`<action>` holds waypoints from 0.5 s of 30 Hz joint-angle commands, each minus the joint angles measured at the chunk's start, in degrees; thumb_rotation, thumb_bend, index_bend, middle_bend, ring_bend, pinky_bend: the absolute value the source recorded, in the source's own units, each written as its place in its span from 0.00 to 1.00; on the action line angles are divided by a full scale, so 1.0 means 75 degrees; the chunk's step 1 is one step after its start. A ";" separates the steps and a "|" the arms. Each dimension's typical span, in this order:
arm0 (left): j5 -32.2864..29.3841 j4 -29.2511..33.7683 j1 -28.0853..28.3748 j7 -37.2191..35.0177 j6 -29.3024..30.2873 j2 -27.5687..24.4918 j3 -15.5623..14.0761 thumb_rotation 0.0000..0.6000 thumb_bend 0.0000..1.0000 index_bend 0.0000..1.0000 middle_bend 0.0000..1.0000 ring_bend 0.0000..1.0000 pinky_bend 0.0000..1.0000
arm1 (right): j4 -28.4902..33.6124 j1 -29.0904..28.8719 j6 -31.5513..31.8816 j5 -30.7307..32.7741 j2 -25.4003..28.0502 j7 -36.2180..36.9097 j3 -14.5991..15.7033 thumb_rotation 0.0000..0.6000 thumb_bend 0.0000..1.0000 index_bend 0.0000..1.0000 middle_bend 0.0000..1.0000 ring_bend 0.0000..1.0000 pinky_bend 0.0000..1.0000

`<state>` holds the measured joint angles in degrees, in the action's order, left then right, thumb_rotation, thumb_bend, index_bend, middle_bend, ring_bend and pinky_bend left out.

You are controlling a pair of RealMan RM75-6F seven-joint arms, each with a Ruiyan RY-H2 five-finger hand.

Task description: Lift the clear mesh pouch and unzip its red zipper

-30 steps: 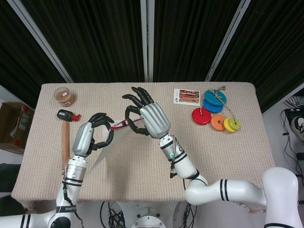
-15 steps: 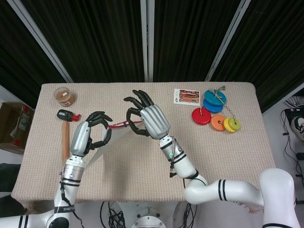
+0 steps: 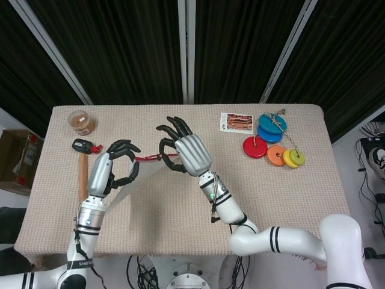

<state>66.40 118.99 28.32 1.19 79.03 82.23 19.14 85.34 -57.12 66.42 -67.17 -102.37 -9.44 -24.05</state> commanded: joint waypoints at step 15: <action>0.0149 -0.0051 -0.0101 -0.0287 0.0036 -0.0077 0.0066 0.98 0.55 0.67 0.38 0.21 0.34 | -0.0215 0.0189 -0.0075 -0.0019 0.0078 0.0110 0.0069 1.00 0.58 0.75 0.19 0.00 0.00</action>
<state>67.41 118.64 27.67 -0.84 79.21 81.73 19.61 83.78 -55.84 65.86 -67.28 -101.92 -8.64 -23.63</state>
